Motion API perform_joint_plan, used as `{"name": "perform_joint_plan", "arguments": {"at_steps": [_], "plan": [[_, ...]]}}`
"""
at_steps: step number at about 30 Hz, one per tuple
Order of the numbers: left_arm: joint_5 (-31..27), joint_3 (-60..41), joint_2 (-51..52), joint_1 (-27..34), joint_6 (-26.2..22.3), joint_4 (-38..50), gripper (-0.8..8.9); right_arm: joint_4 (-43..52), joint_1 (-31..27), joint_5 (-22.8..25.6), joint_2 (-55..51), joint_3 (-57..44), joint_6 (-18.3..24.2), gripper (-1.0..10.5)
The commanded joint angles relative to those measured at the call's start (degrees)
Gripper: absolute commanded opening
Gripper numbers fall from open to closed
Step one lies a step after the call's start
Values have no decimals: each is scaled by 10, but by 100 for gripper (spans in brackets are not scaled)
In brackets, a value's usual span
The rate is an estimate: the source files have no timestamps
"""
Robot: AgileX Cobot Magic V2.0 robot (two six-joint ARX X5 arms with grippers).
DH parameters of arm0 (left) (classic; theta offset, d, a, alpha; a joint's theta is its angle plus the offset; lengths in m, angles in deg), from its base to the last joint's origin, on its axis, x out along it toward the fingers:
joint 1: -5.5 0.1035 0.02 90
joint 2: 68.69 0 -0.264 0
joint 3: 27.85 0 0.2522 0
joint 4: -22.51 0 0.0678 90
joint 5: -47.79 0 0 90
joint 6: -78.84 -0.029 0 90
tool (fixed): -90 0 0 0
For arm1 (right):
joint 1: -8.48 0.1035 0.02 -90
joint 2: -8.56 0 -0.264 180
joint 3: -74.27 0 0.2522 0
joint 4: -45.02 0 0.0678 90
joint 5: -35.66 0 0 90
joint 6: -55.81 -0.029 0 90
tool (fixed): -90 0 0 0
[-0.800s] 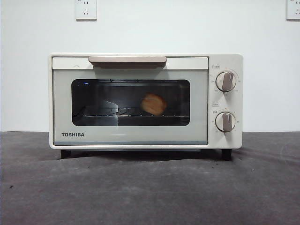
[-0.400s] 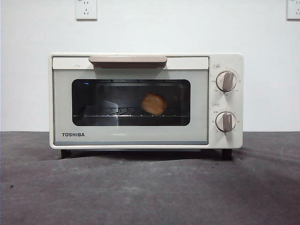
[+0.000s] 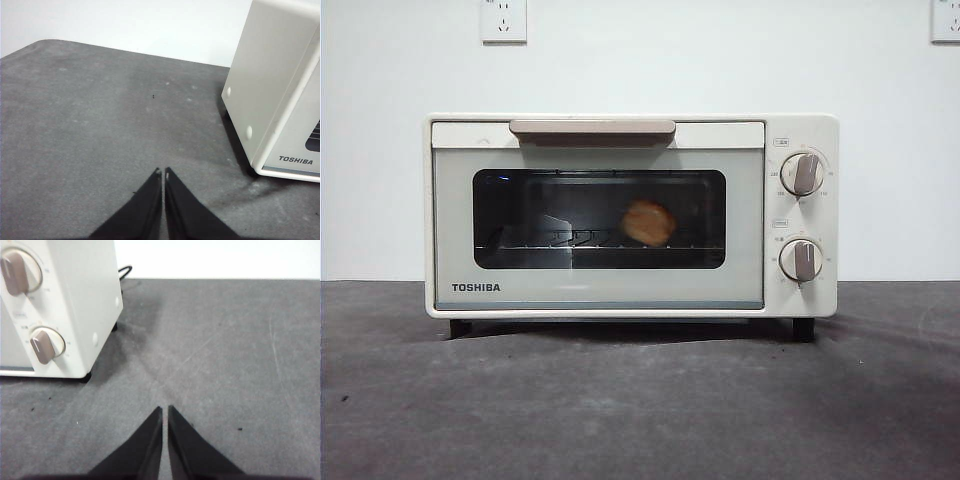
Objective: The left arm flap open the oven, the right arm pick bread and place it into oven, the left arm flap close the oven
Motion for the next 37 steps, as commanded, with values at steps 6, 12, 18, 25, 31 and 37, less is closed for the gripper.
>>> {"name": "perform_joint_plan", "arguments": {"at_steps": [6, 12, 18, 25, 31, 37], "plan": [[0, -12, 0, 1, -5, 6, 20, 24, -1, 0, 0, -14, 7, 14], [0, -12, 0, 1, -5, 6, 20, 34, -1, 0, 0, -14, 7, 14], [0, -12, 0, 1, -5, 6, 20, 34, -1, 0, 0, -14, 7, 14], [0, -12, 0, 1, -5, 6, 20, 34, -1, 0, 0, -14, 7, 14], [0, -12, 0, 1, -5, 6, 20, 34, -1, 0, 0, -14, 7, 14], [0, -12, 0, 1, -5, 6, 20, 34, -1, 0, 0, -14, 7, 14]]}}
